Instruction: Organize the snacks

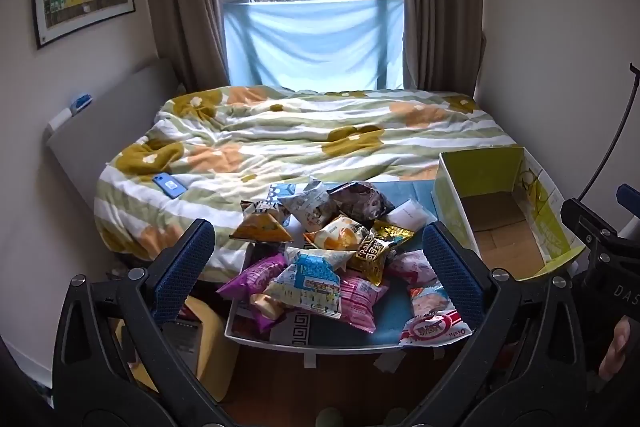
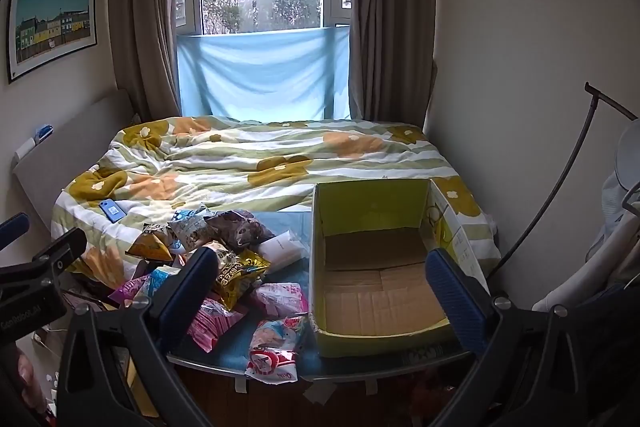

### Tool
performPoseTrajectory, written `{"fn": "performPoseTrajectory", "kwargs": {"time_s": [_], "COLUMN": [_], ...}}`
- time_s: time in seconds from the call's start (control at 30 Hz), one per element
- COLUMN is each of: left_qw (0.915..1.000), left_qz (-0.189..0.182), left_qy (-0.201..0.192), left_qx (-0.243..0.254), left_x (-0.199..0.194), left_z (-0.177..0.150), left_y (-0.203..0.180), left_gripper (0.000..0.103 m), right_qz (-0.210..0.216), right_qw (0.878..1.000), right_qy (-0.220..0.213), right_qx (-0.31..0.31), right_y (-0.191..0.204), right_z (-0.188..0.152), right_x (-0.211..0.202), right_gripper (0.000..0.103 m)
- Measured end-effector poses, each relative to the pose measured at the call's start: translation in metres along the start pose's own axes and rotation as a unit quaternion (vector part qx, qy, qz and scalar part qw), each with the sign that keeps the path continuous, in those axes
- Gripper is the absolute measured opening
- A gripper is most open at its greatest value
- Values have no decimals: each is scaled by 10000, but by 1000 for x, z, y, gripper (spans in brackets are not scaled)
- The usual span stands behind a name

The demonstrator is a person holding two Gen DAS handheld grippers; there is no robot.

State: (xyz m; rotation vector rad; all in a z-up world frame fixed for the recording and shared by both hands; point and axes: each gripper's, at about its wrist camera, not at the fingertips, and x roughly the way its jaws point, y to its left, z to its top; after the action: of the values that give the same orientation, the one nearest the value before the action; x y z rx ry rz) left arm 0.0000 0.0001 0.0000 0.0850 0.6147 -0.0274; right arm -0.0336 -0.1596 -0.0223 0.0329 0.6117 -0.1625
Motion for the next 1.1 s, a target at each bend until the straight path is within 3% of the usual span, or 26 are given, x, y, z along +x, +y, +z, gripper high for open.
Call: {"fn": "performPoseTrajectory", "kwargs": {"time_s": [1.1], "left_qw": [9998], "left_qz": [-69], "left_qy": [112], "left_qx": [-121], "left_x": [6], "left_z": [-3], "left_y": [3], "left_gripper": [103], "right_qz": [13], "right_qw": [10000], "right_qy": [16], "right_qx": [2], "right_y": [0], "right_z": [-1], "right_x": [2], "right_gripper": [102]}}
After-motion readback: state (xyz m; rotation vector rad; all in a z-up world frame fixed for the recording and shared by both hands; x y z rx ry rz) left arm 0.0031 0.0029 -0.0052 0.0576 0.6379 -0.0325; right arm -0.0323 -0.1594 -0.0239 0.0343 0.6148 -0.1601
